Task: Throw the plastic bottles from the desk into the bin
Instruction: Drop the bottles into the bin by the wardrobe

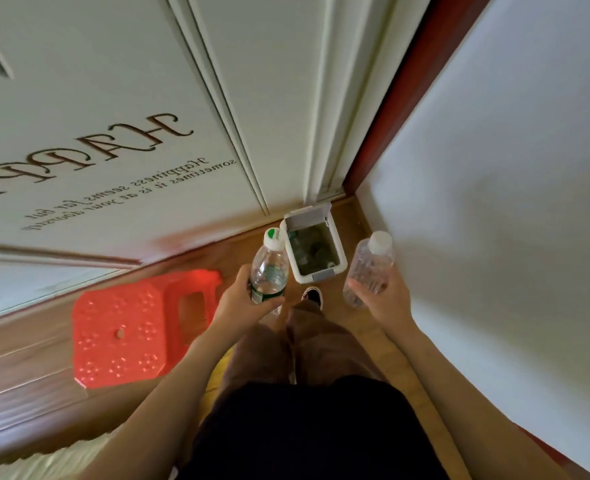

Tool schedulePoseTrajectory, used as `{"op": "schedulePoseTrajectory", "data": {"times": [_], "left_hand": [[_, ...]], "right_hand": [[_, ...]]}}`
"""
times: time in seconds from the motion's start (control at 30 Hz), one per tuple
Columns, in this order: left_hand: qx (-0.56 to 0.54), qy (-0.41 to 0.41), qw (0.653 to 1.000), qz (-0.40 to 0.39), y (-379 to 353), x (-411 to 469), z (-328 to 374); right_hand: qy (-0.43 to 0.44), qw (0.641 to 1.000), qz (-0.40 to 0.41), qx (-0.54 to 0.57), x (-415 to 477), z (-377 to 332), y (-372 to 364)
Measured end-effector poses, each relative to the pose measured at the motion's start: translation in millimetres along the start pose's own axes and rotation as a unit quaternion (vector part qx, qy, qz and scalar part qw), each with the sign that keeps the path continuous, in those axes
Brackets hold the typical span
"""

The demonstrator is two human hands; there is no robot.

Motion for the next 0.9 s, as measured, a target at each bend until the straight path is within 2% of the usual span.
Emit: {"op": "schedulePoseTrajectory", "data": {"times": [0.27, 0.43, 0.6, 0.8, 0.9], "left_hand": [[0.041, 0.004, 0.997, -0.072, -58, 154, -10], [0.041, -0.007, 0.991, -0.129, -128, 264, -61], [0.076, -0.021, 0.985, -0.151, -197, 350, -122], [0.109, 0.032, 0.985, -0.129, -241, 414, -179], [0.08, 0.095, 0.985, -0.118, -255, 435, -189]], "right_hand": [[-0.023, 0.994, 0.018, 0.109, 110, 58, -28], [-0.037, 0.984, 0.042, 0.171, 184, 145, -67], [-0.029, 0.974, 0.08, 0.209, 235, 226, -95], [-0.001, 0.955, 0.086, 0.285, 253, 272, -112], [0.001, 0.954, 0.084, 0.288, 250, 277, -113]]}}
Point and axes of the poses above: each hand's wrist, its own x-axis towards the middle knuckle, its own y-axis out of the back of the hand, z = x × y, the point moved 6 cm from there along x, towards the middle knuckle, and after that the axes turned 6 degrees about -z, right-handed, at the moved point
